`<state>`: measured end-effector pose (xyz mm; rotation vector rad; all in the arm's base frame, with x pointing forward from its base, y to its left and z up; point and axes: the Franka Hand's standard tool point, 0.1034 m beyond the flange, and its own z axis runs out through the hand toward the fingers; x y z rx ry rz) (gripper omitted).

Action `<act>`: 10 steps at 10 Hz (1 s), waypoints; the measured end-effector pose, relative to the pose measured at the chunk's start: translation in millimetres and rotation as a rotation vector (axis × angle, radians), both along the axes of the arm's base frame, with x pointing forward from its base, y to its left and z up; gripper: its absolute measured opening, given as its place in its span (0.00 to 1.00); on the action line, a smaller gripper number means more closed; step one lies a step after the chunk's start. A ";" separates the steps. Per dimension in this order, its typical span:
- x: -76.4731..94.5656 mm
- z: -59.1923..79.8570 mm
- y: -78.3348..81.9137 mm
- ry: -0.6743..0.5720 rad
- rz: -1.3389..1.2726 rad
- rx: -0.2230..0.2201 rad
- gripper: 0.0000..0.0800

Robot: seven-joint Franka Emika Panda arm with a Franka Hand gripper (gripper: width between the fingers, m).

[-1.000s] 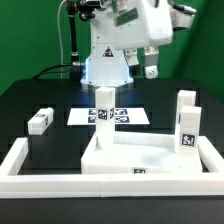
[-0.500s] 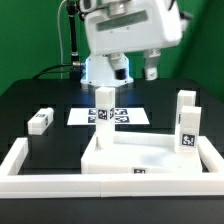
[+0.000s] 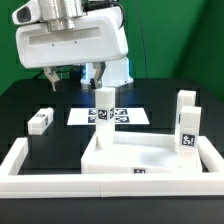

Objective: Assemble desk

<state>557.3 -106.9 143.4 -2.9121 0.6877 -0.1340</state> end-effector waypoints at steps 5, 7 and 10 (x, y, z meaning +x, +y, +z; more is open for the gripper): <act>-28.1 -25.0 -30.2 0.112 0.144 0.023 0.81; -38.5 -34.2 -62.0 0.257 0.220 0.042 0.81; -47.9 -36.5 -57.4 0.393 0.233 0.118 0.81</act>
Offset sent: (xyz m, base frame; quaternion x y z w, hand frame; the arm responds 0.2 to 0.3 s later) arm -0.0203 -0.0347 -0.0432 -0.0128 -0.0048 -0.0722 0.9973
